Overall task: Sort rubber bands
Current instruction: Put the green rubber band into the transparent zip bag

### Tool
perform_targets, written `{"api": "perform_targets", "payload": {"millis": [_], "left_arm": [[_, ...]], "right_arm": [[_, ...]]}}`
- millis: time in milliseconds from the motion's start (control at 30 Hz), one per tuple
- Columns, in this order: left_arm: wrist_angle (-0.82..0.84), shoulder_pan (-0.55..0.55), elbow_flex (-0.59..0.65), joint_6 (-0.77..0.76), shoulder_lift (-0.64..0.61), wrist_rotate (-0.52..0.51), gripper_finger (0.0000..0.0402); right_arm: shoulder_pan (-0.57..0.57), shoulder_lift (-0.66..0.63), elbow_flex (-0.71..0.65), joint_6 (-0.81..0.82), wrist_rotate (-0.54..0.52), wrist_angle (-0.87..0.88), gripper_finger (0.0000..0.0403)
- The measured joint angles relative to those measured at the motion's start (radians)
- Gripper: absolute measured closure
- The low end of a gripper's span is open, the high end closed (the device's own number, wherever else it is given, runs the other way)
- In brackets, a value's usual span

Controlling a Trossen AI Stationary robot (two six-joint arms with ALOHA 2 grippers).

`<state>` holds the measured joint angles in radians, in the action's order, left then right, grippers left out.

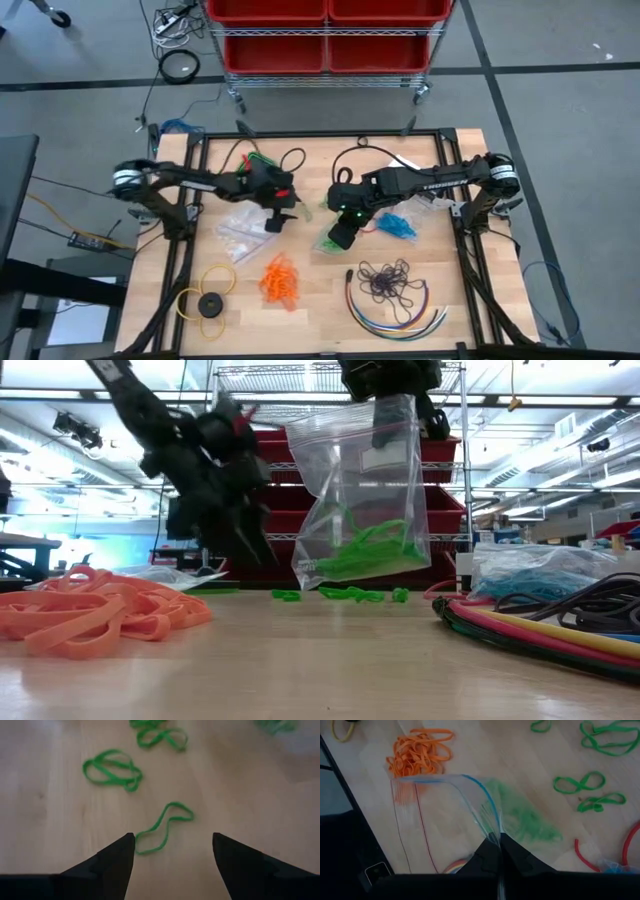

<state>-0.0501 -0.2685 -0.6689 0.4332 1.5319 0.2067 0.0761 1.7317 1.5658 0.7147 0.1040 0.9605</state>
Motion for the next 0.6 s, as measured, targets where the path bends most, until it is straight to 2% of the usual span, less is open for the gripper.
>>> {"api": "perform_targets", "payload": {"millis": [267,367,467,600], "left_arm": [[-0.009,-0.043,-0.090,0.006,0.199,0.028,0.0130],[0.000,-0.050,-0.123,0.018,0.246,0.077,0.0151],[0.036,-0.049,-0.141,0.055,0.274,0.091,0.0211],[0.073,-0.046,-0.142,0.110,0.267,0.117,0.0356]], "right_arm": [[0.000,0.000,0.000,-0.009,-0.002,-0.003,0.0403],[0.000,0.000,0.000,-0.011,-0.003,-0.004,0.0403],[0.000,0.000,0.000,-0.011,-0.005,-0.005,0.0403],[0.001,0.000,0.000,-0.009,-0.006,-0.003,0.0403]]}}
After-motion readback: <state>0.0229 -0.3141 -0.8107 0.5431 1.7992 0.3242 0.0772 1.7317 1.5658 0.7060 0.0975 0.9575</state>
